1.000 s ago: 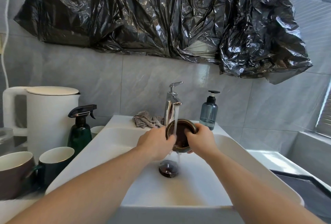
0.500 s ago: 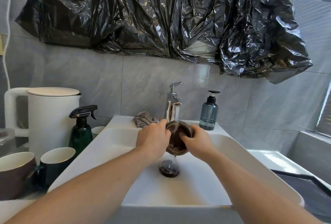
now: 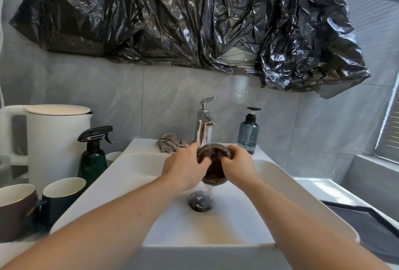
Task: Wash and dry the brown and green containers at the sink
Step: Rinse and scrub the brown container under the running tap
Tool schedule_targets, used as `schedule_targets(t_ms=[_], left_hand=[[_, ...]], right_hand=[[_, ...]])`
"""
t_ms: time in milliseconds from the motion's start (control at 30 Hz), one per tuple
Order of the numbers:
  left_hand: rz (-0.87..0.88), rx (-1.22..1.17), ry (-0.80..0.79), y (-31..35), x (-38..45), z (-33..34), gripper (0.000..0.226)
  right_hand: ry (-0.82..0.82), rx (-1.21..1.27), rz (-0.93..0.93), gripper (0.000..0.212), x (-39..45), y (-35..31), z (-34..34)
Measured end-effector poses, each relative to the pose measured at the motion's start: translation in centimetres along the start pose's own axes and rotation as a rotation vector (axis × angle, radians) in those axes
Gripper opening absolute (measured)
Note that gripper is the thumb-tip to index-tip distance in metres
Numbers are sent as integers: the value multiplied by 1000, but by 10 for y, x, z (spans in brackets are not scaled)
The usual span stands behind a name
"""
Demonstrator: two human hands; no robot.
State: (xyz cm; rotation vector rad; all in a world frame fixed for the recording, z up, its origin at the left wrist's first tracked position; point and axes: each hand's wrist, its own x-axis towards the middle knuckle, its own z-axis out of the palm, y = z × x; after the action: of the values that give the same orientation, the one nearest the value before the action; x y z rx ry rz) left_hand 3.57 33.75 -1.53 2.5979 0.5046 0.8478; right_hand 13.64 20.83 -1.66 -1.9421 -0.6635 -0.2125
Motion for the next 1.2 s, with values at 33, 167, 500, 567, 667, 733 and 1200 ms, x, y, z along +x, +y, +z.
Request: schedule_targets(t_ms=[33,167,500,567,667,733,1200], left_hand=[[-5,1,-28,1,-1,0,31],[-20,-25,-93,1,-2,2,32],[-246,-109,-40,-10,11,6,35],[-297,-160,-35,-11,13,6,39],[-352,-225,-75,-12,14,7,35],[-370,-278,-109,-13,14,8,33],[-438,-159,-19,-19,21,10,38]], right_hand=[[16,19,7,20,0,0,0],[35,97,86,15,3,3,0],[-237,231,262,27,-2,-6,3],[-277,168,244,32,-3,-7,4],[-281,99,211,33,-5,-7,3],[-293,72,217,35,-6,-8,1],[-396,-8,235,36,-11,-11,2]])
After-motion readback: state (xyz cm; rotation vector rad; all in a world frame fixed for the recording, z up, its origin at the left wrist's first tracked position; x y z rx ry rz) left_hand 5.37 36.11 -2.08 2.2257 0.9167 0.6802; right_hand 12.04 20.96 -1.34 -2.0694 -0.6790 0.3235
